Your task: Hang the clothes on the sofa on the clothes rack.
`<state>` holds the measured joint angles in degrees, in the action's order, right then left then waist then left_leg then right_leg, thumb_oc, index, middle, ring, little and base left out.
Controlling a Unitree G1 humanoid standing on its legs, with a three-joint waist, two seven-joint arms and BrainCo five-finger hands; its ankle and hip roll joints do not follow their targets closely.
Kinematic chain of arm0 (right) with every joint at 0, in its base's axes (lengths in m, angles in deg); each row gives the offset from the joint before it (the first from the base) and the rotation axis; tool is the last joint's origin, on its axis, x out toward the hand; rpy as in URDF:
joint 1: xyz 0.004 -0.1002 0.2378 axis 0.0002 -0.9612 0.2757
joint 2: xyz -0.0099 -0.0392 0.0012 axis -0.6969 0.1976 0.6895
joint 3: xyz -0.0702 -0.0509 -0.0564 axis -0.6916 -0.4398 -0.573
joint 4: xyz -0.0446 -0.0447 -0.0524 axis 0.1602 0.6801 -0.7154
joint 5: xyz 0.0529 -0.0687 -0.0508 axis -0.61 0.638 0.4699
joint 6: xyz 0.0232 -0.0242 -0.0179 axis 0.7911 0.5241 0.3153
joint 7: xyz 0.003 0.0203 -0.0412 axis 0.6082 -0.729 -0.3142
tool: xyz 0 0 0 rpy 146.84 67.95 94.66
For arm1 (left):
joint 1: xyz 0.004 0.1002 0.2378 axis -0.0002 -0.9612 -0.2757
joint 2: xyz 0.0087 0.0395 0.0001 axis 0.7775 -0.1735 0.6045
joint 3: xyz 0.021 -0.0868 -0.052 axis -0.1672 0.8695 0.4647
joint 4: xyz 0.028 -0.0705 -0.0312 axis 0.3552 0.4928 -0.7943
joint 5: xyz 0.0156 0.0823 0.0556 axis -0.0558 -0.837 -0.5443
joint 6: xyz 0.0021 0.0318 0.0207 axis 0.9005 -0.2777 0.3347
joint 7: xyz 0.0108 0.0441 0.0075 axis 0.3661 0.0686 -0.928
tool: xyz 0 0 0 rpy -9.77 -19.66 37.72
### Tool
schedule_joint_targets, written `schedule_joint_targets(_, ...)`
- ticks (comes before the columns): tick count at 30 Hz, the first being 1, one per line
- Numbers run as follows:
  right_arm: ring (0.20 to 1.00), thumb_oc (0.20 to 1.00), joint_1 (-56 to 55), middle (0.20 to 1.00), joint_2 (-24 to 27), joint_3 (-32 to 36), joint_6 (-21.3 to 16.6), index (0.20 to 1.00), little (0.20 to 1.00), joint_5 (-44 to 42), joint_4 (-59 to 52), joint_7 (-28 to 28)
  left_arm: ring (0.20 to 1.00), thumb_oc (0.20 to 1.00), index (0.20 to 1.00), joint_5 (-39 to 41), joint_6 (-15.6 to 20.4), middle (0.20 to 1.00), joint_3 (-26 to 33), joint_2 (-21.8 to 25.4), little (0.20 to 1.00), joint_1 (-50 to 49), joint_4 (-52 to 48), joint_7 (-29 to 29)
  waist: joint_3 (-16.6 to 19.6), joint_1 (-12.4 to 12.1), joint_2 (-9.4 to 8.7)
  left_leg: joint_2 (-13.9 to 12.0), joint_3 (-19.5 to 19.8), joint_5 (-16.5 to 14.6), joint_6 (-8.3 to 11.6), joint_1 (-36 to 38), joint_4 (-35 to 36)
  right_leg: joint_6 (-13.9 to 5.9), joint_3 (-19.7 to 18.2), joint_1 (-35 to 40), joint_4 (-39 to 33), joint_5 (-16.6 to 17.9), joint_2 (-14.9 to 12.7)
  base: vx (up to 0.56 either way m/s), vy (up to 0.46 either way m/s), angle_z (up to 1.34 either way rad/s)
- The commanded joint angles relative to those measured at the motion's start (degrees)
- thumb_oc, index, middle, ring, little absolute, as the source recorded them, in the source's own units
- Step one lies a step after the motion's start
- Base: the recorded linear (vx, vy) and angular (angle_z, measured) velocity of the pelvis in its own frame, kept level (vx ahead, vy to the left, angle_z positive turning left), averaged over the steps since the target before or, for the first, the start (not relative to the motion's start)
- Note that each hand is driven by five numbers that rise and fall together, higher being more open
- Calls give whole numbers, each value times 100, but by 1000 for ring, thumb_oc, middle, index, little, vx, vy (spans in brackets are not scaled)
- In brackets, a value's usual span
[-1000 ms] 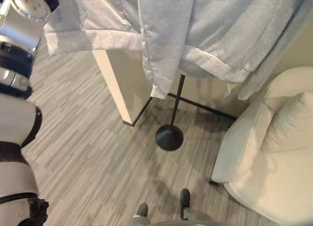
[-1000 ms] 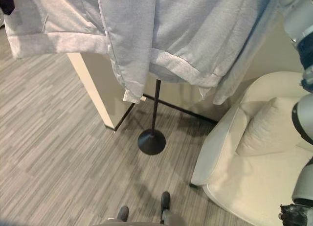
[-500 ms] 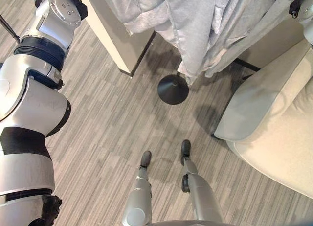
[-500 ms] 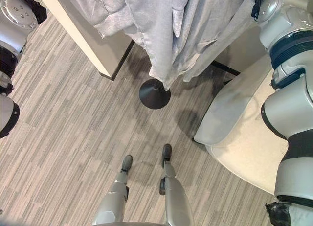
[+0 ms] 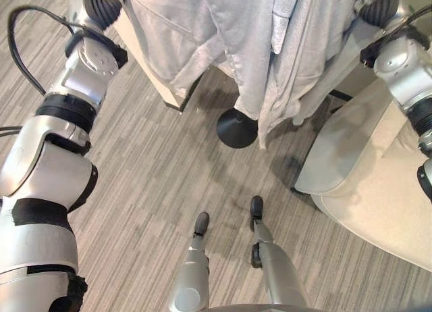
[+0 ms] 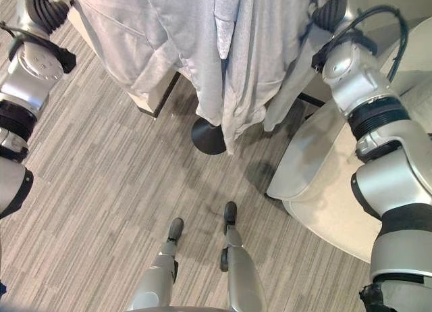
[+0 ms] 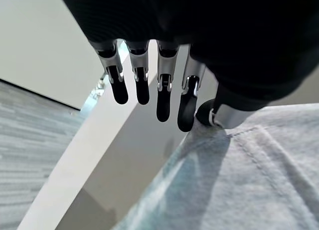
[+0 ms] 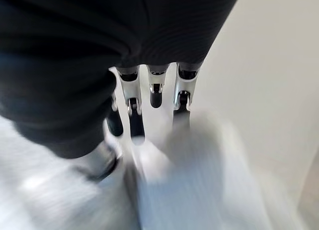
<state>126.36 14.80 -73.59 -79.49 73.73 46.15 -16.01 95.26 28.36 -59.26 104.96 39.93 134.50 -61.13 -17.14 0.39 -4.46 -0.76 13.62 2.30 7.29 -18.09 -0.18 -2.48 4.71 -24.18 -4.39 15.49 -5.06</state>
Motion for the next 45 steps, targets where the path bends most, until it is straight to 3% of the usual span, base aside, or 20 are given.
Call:
schedule_joint_targets(1, 1000, 1000, -98, 1000, 355, 70, 45, 1000, 1000, -160, 646, -48, 1000, 1000, 1000, -180, 29, 1000, -5, 234, 1000, 134, 466, -53, 101, -58, 171, -54, -275, 32, -179, 333, 518, -930, -126, 352, -61, -547, -391, 0, 0, 0)
schedule_joint_targets(14, 1000, 1000, -709, 1000, 538, 664, -7, 1000, 1000, -166, 137, -154, 1000, 1000, 1000, -360, 23, 1000, 191, 368, 1000, -152, 92, -40, 75, -64, 185, -12, -305, -8, -220, 381, 518, -958, -159, 397, -61, -565, -417, 0, 0, 0)
schedule_joint_targets(19, 1000, 1000, -1364, 1000, 760, 1382, -68, 1000, 1000, -181, -570, -325, 1000, 1000, 1000, -300, 28, 1000, 650, 551, 1000, -562, -274, -147, 128, -44, 170, -25, -371, -78, -225, 490, 518, -968, -138, 479, -61, -594, -428, 3, 4, -1)
schedule_joint_targets(20, 1000, 1000, -1879, 1000, 828, 1886, -112, 1000, 1000, -142, -1105, -417, 1000, 1000, 1000, -267, 54, 1000, 1008, 689, 1000, -912, -641, -253, 140, -34, 169, -32, -398, -105, -228, 535, 518, -970, -138, 521, -61, -607, -435, 14, 20, -4)
schedule_joint_targets(22, 1000, 1000, -2217, 1000, 866, 2149, -145, 1000, 1000, -59, -1340, -434, 1000, 1000, 1000, -271, 89, 1000, 1203, 750, 1000, -1137, -851, -281, 147, -34, 168, -36, -409, -123, -231, 561, 518, -971, -131, 550, -61, -618, -440, 14, 12, -5)
schedule_joint_targets(24, 1000, 1000, -3161, 1000, 884, 3034, -327, 1000, 1000, 152, -2227, -580, 1000, 1000, 1000, -283, 228, 1000, 1933, 884, 1000, -1898, -1515, -449, 156, 7, 163, -46, -449, -181, -241, 630, 518, -973, -120, 598, -61, -644, -453, 29, 4, -8)
schedule_joint_targets(25, 1000, 1000, -3315, 1000, 879, 3131, -296, 1000, 1000, 187, -2340, -573, 1000, 1000, 1000, -306, 206, 1000, 1973, 881, 1000, -1997, -1598, -453, 184, -6, 160, -47, -449, -185, -242, 643, 518, -973, -119, 610, -61, -647, -452, 50, 9, -10)
schedule_joint_targets(26, 1000, 1000, -4175, 1000, 805, 3878, -470, 1000, 1000, 402, -3011, -616, 1000, 1000, 1000, -94, 409, 1000, 2741, 833, 1000, -2845, -2290, -470, 192, 19, 146, -46, -471, -231, -253, 703, 518, -970, -119, 664, -61, -675, -461, 87, 26, -8)
schedule_joint_targets(27, 1000, 1000, -5128, 1000, 602, 4704, -647, 1000, 1000, 515, -3666, -538, 1000, 1000, 1000, 253, 641, 1000, 3533, 615, 1000, -3895, -3116, -288, 257, 39, 146, -49, -505, -304, -265, 808, 518, -975, -101, 748, -61, -719, -472, 117, 34, -6)
schedule_joint_targets(30, 1000, 1000, -6563, 1000, 163, 5765, -842, 1000, 1000, 787, -4690, -231, 1000, 1000, 1000, 1016, 865, 1000, 4631, 35, 1000, -5559, -4258, 202, 390, 87, 144, -44, -547, -351, -293, 964, 518, -981, -91, 872, -61, -720, -528, 96, 36, -10)
schedule_joint_targets(31, 1000, 1000, -7194, 1000, -147, 6221, -879, 1000, 1000, 1003, -5122, -34, 1000, 1000, 1000, 1281, 841, 1000, 5050, -415, 1000, -6333, -4645, 479, 494, 108, 160, -74, -602, -501, -310, 1139, 518, -995, -75, 1023, -61, -823, -519, 102, 61, -10)
schedule_joint_targets(35, 1000, 1000, -8335, 1000, -647, 7213, -757, 1000, 1000, 1657, -5722, 160, 1000, 1000, 1000, 1191, 717, 1000, 5925, -1241, 1000, -7742, -5001, 870, 803, 179, 115, -112, -760, -712, -365, 1514, 518, -1020, -87, 1292, -61, -879, -559, 146, 55, -7)
schedule_joint_targets(37, 1000, 1000, -8706, 1000, -863, 7523, -653, 1000, 1000, 1864, -5808, 181, 1000, 1000, 1000, 1456, 649, 1000, 6114, -1837, 1000, -8158, -4801, 924, 945, 205, 79, -120, -834, -790, -408, 1672, 518, -1020, -128, 1388, -61, -899, -560, 90, 49, -23)
schedule_joint_targets(40, 1000, 1000, -9072, 1000, -979, 7720, -510, 1000, 1000, 1949, -5476, 201, 1000, 1000, 1000, 1244, 634, 1000, 6189, -2104, 1000, -8476, -4478, 981, 1046, 203, 79, -110, -888, -839, -456, 1805, 518, -1015, -177, 1466, -61, -898, -560, 40, 54, -17)
schedule_joint_targets(44, 1000, 1000, -9518, 1000, -1168, 7583, -319, 1000, 1000, 1676, -4226, 351, 1000, 1000, 1000, 993, 517, 1000, 5955, -2358, 1000, -8895, -3422, 1228, 1170, 216, 69, -91, -1018, -893, -526, 2039, 518, -1013, -245, 1603, -61, -859, -592, 30, 77, -18)
schedule_joint_targets(45, 1000, 1000, -9608, 1000, -1364, 7338, -340, 1000, 1000, 1268, -3448, 561, 1000, 1000, 1000, 849, 461, 1000, 5707, -2359, 1000, -8974, -2948, 1452, 1186, 245, 75, -74, -1044, -892, -541, 2101, 518, -1009, -263, 1645, -61, -831, -601, -10, 58, -23)
